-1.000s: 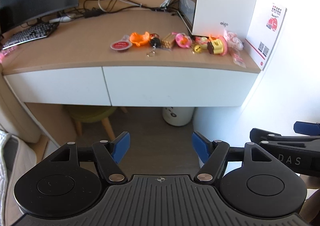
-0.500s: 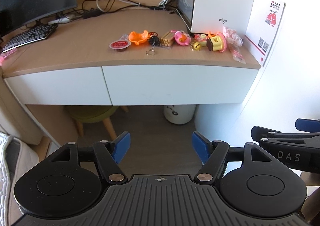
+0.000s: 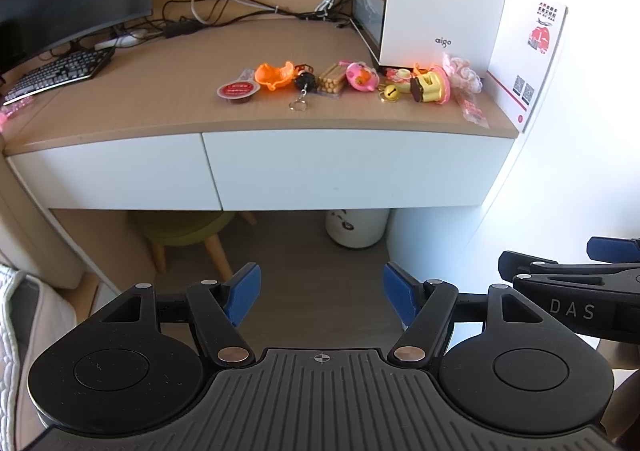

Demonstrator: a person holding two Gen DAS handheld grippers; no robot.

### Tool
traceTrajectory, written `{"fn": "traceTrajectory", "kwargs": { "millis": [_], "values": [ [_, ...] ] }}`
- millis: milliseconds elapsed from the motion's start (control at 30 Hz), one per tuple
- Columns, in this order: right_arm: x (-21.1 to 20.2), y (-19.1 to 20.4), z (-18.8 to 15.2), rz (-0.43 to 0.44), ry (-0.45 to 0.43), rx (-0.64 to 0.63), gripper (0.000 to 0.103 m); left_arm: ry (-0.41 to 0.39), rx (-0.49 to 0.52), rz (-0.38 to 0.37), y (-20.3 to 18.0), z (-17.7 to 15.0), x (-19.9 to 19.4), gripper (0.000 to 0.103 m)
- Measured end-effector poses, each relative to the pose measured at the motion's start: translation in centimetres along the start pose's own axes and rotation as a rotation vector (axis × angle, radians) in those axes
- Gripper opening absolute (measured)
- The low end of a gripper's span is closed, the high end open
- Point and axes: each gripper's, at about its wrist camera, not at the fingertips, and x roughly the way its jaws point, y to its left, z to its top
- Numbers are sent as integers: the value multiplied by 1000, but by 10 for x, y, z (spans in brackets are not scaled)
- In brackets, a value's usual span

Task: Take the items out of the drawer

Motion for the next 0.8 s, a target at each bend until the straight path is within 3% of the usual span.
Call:
{"fn": "traceTrajectory", "kwargs": {
  "millis": [800],
  "values": [
    [2,1,-5,7,5,-4,93,12,28,-45,0,-1,2,73]
  ]
}}
